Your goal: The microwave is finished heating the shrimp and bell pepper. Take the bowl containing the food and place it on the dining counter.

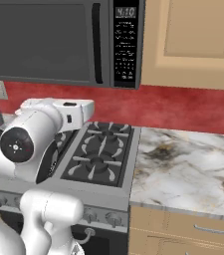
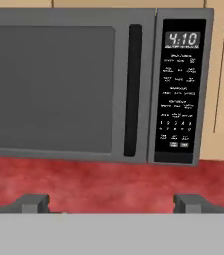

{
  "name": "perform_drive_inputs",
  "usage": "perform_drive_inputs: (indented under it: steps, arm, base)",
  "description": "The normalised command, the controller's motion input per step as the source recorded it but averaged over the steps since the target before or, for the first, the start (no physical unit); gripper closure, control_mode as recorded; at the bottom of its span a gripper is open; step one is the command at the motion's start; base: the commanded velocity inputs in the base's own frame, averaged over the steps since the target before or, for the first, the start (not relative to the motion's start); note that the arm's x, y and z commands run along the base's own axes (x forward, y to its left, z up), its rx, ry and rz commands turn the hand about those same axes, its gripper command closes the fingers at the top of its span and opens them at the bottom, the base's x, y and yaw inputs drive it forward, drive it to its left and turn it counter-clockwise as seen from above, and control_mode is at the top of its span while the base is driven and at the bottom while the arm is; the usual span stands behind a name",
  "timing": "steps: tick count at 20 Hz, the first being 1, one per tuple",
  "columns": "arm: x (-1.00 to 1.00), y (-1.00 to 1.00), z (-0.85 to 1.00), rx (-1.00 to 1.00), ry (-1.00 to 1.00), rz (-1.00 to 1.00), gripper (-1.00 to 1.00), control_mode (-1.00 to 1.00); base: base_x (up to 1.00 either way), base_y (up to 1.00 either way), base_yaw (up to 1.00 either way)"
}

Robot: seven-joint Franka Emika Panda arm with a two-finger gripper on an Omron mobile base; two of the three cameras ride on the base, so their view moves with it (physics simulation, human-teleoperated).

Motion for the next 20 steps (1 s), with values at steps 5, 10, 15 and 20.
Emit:
perform_drive_inputs:
  steps: [5, 10, 15, 20]
  arm:
    - [0.33, -0.30, 0.33, 0.00, -0.16, 0.02, -1.00, -1.00]
    - [0.53, -0.04, 0.25, 0.00, -0.04, 0.01, -1.00, -1.00]
    - [0.66, 0.00, 0.34, 0.00, 0.00, 0.00, -1.00, -1.00]
    - [0.68, -0.07, 0.19, 0.00, 0.00, 0.00, -1.00, -1.00]
  base:
    - [0.00, 0.00, 0.00]
    - [0.00, 0.00, 0.00]
    - [0.00, 0.00, 0.00]
    - [0.00, 0.00, 0.00]
